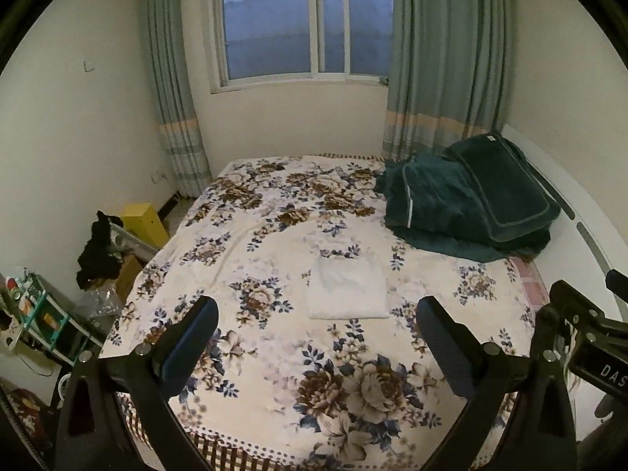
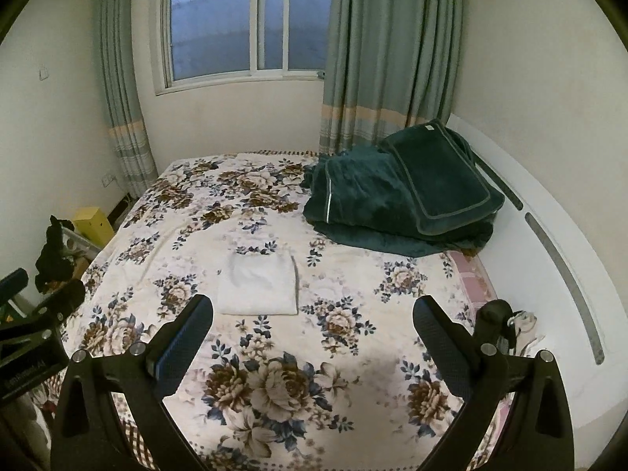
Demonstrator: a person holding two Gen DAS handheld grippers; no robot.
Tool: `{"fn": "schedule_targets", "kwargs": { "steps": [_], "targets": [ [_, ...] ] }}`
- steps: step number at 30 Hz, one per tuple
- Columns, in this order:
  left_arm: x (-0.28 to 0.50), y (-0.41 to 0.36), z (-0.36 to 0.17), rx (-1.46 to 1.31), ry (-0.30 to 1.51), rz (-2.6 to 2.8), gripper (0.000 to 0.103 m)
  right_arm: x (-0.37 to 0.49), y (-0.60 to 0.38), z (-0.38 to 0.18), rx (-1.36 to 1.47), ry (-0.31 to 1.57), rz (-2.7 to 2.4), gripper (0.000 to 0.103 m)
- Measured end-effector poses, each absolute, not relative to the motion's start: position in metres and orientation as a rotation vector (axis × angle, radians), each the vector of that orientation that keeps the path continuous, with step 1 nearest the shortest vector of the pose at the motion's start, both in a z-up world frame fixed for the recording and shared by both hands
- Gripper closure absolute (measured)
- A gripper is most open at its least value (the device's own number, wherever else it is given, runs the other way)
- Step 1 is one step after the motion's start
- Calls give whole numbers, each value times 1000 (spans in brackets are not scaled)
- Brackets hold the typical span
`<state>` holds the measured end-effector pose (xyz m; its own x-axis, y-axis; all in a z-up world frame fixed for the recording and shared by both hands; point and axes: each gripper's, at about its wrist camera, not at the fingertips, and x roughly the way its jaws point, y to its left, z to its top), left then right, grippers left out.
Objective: Fold small clothes
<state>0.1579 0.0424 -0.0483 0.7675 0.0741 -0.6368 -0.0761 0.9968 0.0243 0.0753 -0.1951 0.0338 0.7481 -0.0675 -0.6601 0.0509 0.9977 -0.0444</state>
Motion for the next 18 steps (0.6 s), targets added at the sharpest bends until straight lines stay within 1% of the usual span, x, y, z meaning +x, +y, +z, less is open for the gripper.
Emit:
{"fn": "schedule_targets", "kwargs": {
  "steps": [18],
  "targets": [
    [159,48,-45,-21,697,74,0,90,-190,47,-31,727,-10,0]
  ]
}}
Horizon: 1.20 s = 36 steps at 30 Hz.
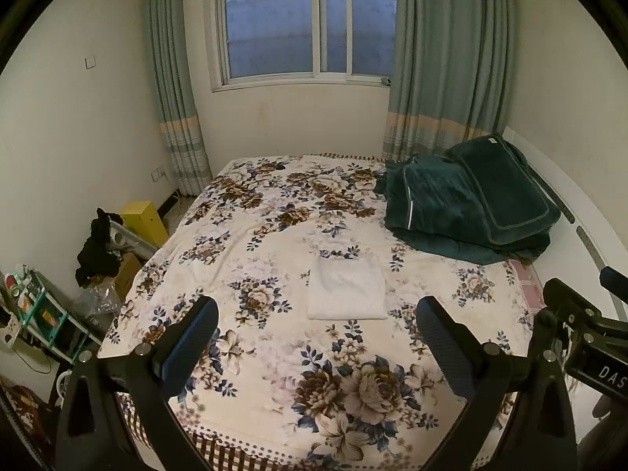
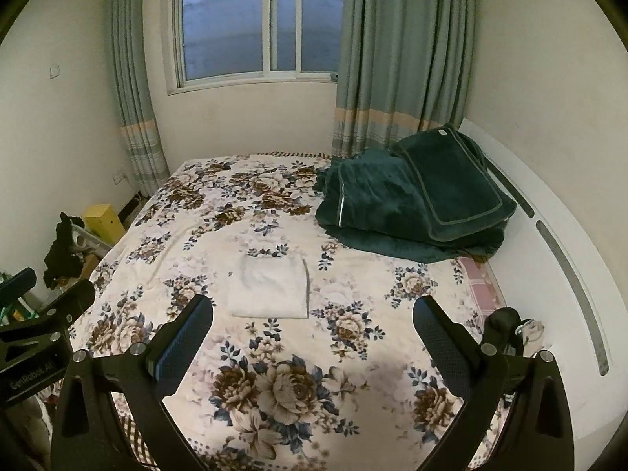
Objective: Fold small clothes
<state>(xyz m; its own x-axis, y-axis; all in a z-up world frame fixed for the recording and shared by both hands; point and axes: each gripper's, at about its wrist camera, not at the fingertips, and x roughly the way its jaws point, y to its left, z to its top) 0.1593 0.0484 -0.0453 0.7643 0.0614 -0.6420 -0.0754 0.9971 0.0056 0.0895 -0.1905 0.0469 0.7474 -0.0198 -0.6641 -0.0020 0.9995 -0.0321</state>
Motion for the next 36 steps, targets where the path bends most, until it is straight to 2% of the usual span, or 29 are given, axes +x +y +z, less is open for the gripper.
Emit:
{"fn": "schedule_targets", "kwargs": {
  "steps": [36],
  "targets": [
    [165,48,-39,-17,683,62,0,99,-188,48,-24,725,-4,0]
  ]
}}
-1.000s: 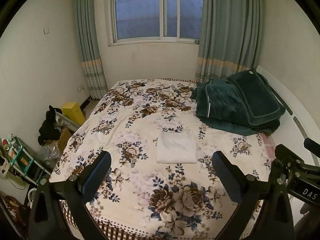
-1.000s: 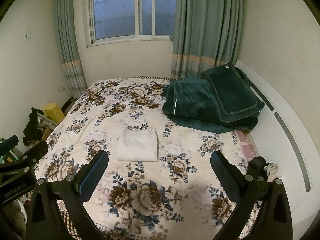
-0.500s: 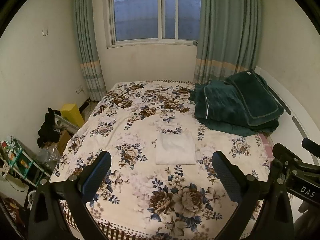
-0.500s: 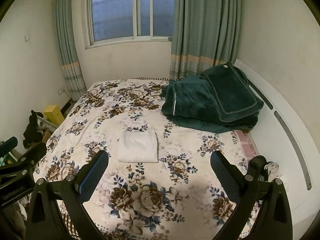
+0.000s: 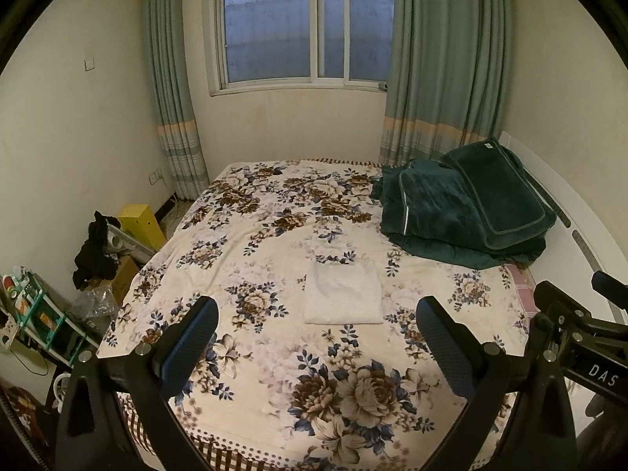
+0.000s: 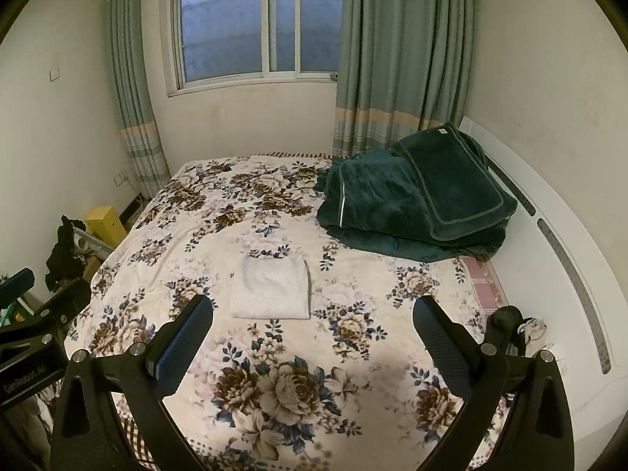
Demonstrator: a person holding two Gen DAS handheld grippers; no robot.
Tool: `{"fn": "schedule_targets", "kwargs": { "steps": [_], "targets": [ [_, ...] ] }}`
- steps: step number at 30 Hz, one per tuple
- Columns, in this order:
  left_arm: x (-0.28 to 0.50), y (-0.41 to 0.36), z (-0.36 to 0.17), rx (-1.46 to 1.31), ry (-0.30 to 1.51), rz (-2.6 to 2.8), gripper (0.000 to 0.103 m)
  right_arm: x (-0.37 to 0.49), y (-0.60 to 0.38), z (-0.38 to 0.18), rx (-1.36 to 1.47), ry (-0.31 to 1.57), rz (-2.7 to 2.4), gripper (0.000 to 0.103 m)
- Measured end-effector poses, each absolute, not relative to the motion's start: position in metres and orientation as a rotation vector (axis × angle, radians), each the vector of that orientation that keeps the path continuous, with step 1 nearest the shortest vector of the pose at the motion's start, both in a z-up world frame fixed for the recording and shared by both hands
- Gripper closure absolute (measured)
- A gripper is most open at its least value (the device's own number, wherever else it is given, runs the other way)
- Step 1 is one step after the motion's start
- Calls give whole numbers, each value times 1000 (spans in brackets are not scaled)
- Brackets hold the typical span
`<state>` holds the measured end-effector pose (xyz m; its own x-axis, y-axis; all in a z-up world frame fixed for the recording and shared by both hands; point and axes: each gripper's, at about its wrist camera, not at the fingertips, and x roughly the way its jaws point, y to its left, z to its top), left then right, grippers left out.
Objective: Fold small clothes
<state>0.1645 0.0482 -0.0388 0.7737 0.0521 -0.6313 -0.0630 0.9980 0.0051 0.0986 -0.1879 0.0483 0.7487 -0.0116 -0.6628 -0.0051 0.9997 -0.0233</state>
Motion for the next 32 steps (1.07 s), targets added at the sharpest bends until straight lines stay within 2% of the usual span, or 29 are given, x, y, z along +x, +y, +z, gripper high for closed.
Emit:
{"fn": "schedule_targets", "kwargs": {
  "steps": [32],
  "targets": [
    [161,44,-27,-6,661,79,0,97,-187,46,-12,720,-20,0]
  ]
}}
